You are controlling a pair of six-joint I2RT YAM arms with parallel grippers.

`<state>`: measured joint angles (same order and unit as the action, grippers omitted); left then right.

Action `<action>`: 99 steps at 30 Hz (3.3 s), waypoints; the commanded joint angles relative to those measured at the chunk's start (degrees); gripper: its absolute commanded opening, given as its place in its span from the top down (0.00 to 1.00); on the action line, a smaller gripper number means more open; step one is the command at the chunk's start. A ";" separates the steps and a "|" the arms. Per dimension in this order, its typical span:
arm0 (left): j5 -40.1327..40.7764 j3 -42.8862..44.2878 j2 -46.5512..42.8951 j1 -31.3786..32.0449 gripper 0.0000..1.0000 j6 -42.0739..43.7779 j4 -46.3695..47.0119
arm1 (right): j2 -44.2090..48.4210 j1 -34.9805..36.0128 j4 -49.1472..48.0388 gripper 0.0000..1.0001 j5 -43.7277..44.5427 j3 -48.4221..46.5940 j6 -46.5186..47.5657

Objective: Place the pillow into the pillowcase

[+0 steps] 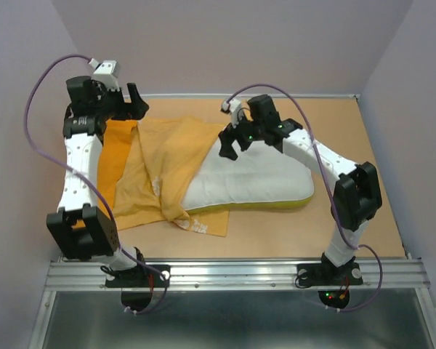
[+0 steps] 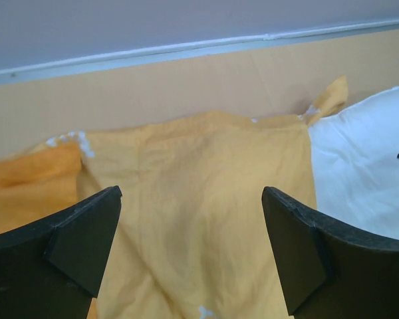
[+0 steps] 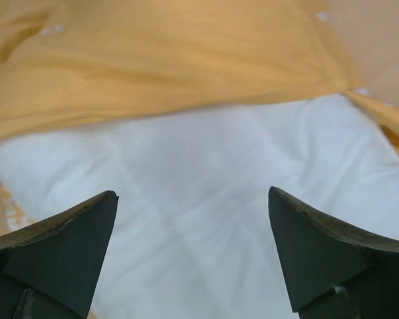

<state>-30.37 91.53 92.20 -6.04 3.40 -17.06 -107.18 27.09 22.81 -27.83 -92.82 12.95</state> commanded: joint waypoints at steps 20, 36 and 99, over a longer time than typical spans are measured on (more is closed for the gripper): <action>2.95 -19.74 10.17 2.69 0.42 1.70 -3.69 | -17.80 17.48 -2.42 0.18 18.69 -1.11 -4.51; -1.01 -10.56 2.56 5.87 0.26 4.77 7.30 | -25.63 7.89 -3.29 0.99 7.45 -16.43 -15.67; 20.44 -41.17 -3.18 46.56 0.21 75.08 12.49 | -30.29 1.47 -9.89 0.99 -5.21 -21.36 -41.34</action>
<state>-12.10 48.21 85.62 40.40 75.16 -8.49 -138.28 28.93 15.18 -31.16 -115.66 -27.42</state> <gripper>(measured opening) 0.799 0.066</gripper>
